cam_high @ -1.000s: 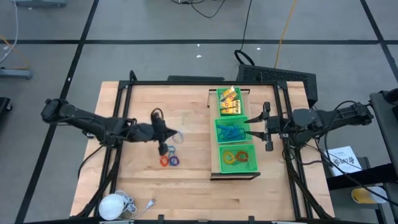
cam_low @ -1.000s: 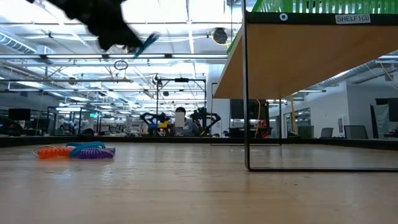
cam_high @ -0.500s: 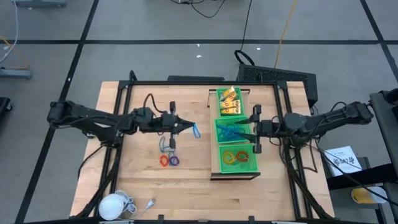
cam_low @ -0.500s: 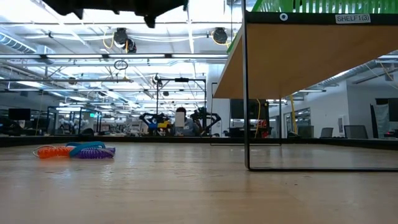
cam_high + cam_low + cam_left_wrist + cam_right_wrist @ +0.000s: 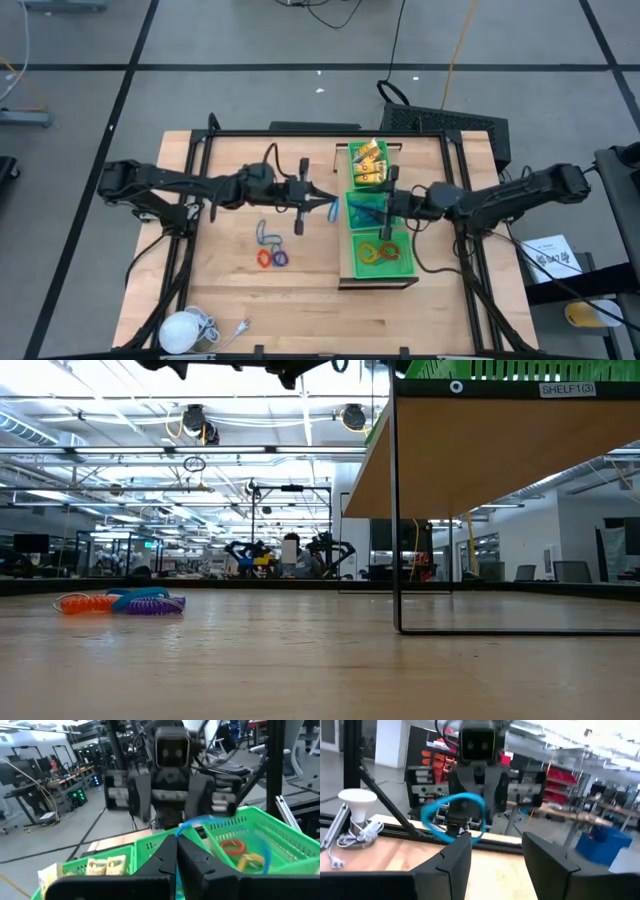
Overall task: Pick & Place Office Desk Supplies
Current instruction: Put the blue rubber band into the middle green bin
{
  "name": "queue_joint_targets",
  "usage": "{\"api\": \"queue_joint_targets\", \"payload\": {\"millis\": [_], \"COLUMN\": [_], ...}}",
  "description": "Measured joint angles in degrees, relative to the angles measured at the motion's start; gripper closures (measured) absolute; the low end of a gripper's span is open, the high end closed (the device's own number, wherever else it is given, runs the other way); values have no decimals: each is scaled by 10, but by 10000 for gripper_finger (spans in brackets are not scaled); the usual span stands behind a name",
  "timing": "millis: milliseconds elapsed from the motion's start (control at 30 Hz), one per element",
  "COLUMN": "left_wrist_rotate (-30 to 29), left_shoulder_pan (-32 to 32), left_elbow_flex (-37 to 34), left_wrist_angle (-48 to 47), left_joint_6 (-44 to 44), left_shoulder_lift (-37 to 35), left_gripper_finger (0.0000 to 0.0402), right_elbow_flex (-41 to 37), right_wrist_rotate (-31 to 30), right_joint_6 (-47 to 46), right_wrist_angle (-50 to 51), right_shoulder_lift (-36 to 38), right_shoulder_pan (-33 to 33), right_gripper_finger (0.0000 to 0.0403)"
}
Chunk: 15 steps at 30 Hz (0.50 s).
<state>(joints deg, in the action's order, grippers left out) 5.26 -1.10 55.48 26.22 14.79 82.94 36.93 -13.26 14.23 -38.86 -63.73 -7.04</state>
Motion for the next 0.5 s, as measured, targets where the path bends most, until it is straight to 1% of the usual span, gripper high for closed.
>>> {"api": "queue_joint_targets", "payload": {"millis": [100,167,267,333,433,500], "left_wrist_rotate": [-2,-1,3,3,3,3], "left_shoulder_pan": [0,1,1,1,1,1], "left_elbow_flex": [7,9,9,9,9,9], "left_wrist_angle": [0,0,6,6,4,1], "left_joint_6": [5,10,12,12,12,8], "left_shoulder_lift": [6,6,6,6,6,6], "left_gripper_finger": [397,398,393,393,398,395], "right_elbow_flex": [0,0,0,0,0,1], "right_wrist_rotate": [11,51,120,146,166,166], "right_joint_6": [-51,-86,-135,-154,-167,-176], "right_wrist_angle": [-16,-22,-58,-84,-118,-135], "right_shoulder_lift": [-27,-40,-66,-81,-98,-104], "right_shoulder_pan": [9,20,39,47,55,57], "right_gripper_finger": [237,233,218,205,181,164]}}
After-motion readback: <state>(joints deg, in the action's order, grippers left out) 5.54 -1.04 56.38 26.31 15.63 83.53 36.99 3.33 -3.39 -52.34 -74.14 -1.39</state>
